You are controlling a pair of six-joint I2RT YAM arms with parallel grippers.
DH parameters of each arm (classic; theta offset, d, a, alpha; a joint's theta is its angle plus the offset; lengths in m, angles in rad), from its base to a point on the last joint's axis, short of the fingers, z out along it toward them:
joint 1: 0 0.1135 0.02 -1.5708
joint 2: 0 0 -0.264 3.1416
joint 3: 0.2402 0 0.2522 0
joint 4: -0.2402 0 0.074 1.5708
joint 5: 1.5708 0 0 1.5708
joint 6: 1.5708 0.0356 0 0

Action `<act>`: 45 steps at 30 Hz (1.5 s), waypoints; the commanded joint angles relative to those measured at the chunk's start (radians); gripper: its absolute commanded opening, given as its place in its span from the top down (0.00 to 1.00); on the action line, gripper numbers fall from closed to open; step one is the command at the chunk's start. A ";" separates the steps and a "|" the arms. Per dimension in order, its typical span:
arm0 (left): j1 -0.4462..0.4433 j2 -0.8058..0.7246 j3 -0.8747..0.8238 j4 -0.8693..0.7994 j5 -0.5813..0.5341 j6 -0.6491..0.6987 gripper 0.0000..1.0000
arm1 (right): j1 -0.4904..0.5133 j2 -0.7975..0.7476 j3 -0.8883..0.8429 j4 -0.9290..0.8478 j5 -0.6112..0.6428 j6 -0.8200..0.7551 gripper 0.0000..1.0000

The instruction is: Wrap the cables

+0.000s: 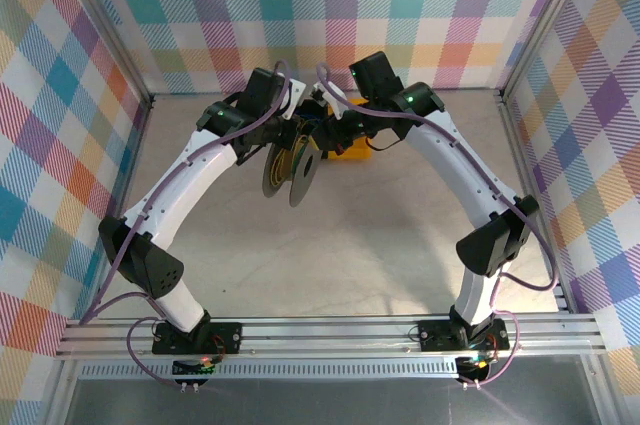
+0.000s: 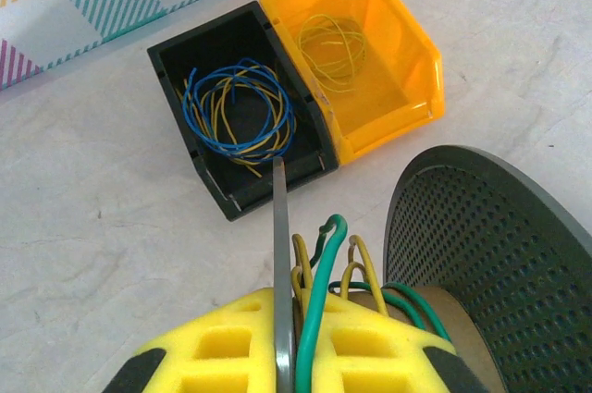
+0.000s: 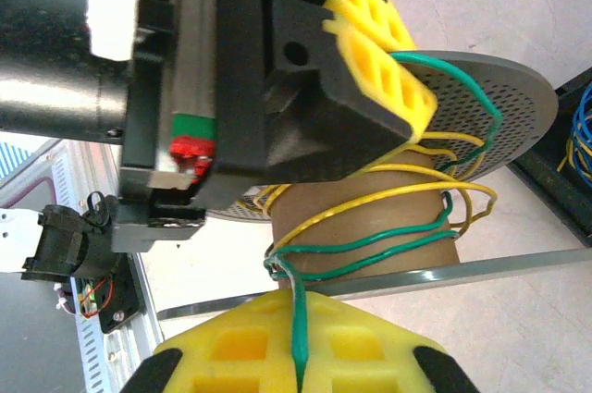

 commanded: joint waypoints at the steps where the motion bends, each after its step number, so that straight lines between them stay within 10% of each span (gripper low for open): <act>1: -0.004 -0.045 0.003 -0.146 -0.015 0.075 1.00 | -0.119 -0.054 -0.012 0.126 0.110 -0.008 1.00; 32: -0.004 -0.119 -0.073 -0.144 -0.014 0.181 1.00 | -0.279 0.042 0.034 0.102 0.343 -0.033 1.00; 45: -0.004 -0.031 0.040 -0.157 -0.093 0.114 1.00 | -0.260 -0.004 -0.017 0.115 0.191 -0.042 0.83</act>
